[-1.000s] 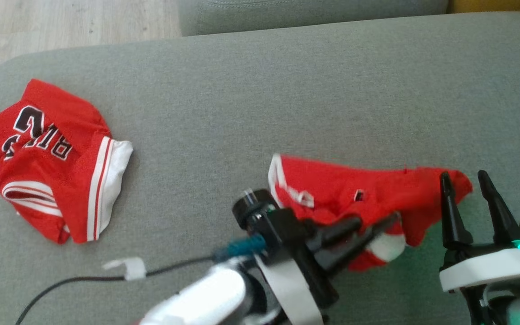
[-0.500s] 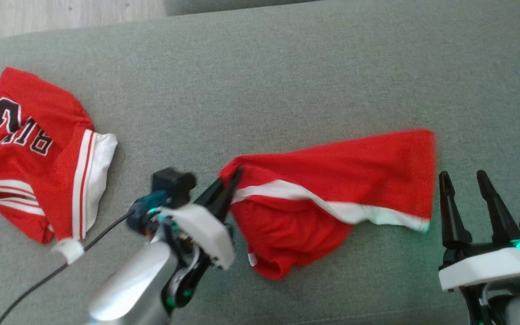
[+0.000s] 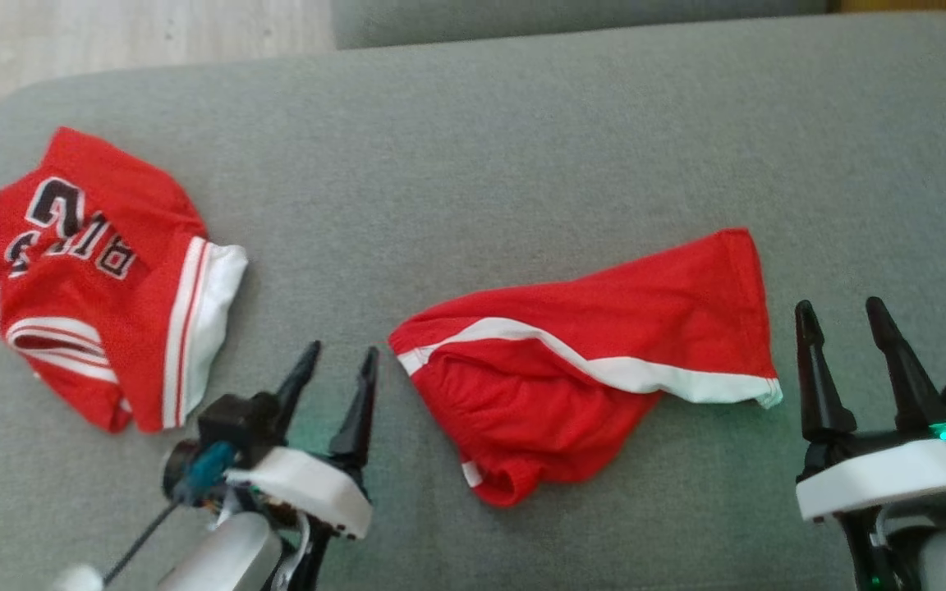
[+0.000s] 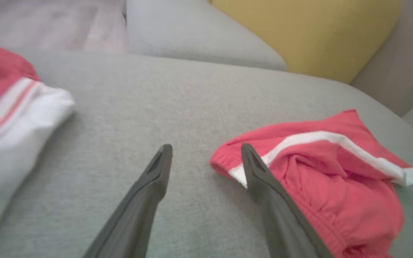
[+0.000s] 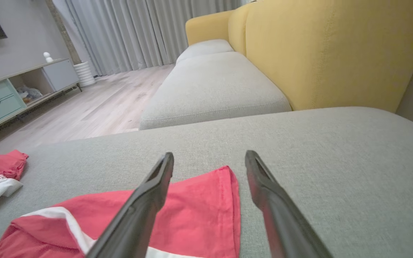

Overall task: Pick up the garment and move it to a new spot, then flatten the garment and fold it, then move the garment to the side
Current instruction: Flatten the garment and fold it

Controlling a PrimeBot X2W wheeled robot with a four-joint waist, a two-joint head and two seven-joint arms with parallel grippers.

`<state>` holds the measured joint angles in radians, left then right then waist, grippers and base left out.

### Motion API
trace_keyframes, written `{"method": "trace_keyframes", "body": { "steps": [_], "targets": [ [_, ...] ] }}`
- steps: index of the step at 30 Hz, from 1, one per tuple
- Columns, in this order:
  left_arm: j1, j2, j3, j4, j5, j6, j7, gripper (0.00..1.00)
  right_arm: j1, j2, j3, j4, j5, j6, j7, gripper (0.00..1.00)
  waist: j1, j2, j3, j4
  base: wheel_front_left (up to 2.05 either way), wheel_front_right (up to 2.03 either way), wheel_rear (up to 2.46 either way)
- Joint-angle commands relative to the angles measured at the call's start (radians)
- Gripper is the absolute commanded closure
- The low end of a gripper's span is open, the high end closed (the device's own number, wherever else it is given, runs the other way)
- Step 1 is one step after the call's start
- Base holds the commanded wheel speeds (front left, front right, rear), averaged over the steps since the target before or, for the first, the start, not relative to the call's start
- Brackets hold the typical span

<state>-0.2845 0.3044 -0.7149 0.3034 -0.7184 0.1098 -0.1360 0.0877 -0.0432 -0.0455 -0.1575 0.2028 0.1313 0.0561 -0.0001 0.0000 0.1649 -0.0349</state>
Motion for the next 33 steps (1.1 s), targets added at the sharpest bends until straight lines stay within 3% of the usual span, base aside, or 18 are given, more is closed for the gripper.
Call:
{"method": "trace_keyframes", "body": {
  "steps": [1, 4, 5, 11, 17, 33],
  "targets": [
    [-0.016, 0.033, 0.052, -0.042, 0.027, 0.029, -0.041, 0.00, -0.029, -0.007, 0.025, -0.048, -0.010, -0.001, 0.010, 0.00, 0.0001, 0.0000, -0.020, 0.018, 0.00, 0.00, 0.00],
    [-0.005, 0.056, 0.090, -0.076, 0.083, 0.097, -0.097, 0.00, -0.023, -0.007, 0.031, -0.071, -0.023, -0.001, 0.026, 0.00, 0.0001, 0.0000, -0.039, 0.037, 0.00, 0.00, 0.00],
    [-0.005, 0.056, 0.090, -0.076, 0.083, 0.097, -0.097, 0.00, -0.023, -0.007, 0.031, -0.071, -0.023, -0.001, 0.026, 0.00, 0.0001, 0.0000, -0.039, 0.037, 0.00, 0.00, 0.00],
    [0.048, 0.101, 0.217, -0.215, 0.196, 0.201, -0.125, 0.00, -0.004, -0.007, 0.050, -0.119, -0.038, -0.001, 0.061, 0.00, 0.0001, 0.0000, -0.073, 0.072, 0.00, 0.00, 0.00],
    [0.151, 0.141, 0.276, -0.284, 0.219, 0.217, -0.125, 0.00, 0.020, -0.007, 0.066, -0.143, -0.041, -0.001, 0.082, 0.00, 0.0001, 0.0000, -0.094, 0.074, 0.00, 0.00, 0.00],
    [0.225, 0.182, 0.261, -0.353, 0.172, 0.211, -0.039, 0.00, 0.041, -0.007, 0.075, -0.158, -0.026, -0.001, 0.096, 0.00, 0.0001, 0.0000, -0.102, 0.066, 0.00, 0.00, 0.00]
  ]
}}
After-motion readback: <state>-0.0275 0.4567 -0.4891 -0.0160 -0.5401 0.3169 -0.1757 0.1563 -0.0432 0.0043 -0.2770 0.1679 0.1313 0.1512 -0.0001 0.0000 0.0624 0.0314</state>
